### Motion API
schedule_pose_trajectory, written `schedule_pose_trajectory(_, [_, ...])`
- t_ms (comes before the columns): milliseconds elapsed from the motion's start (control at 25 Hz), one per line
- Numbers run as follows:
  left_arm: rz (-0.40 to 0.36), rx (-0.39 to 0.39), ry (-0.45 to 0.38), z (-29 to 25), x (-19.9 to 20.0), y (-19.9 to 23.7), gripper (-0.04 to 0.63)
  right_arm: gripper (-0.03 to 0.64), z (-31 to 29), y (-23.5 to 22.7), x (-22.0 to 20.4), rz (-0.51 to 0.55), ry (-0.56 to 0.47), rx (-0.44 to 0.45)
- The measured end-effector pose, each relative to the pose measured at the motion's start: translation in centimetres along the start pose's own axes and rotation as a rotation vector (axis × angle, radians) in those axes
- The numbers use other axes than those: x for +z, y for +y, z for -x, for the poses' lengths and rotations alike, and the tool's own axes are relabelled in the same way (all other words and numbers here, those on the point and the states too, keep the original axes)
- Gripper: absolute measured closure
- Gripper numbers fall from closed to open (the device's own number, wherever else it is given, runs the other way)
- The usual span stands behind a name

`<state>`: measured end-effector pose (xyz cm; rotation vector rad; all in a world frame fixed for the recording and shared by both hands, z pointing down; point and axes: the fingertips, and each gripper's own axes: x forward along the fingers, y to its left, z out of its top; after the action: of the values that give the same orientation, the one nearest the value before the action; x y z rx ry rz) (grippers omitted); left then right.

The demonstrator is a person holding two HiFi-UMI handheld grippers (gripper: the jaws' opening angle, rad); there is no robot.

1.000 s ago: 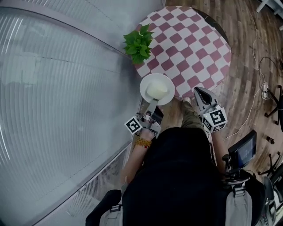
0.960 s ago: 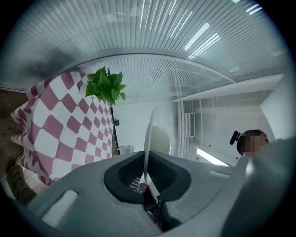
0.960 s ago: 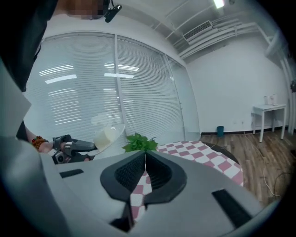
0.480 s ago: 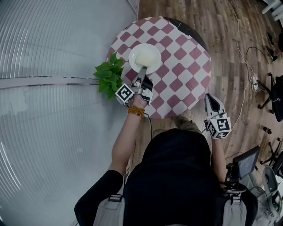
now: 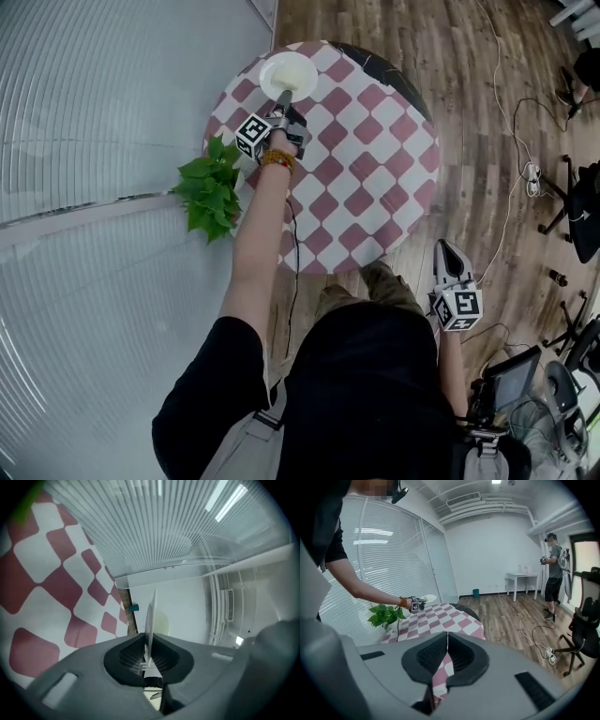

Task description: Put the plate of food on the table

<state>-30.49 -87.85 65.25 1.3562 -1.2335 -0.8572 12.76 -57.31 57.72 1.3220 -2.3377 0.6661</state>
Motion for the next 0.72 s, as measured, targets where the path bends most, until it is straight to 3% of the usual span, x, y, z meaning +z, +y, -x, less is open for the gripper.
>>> schedule_pose_trajectory(320, [0.137,0.126,0.003,-3.1,-1.0,8.1,0.578,0.605,0.1,-0.3,-2.8,-0.050,0.068,-0.019])
schedule_pose_trajectory(520, [0.169,0.182,0.011,-3.3,-1.1,11.1,0.578,0.606,0.7,-0.5,-4.0,-0.070,0.099,-0.030])
schedule_pose_trajectory(720, [0.199,0.260,0.076,-2.7,-3.0,12.9,0.578,0.604,0.2,-0.3,-4.6,-0.087,0.109,-0.036])
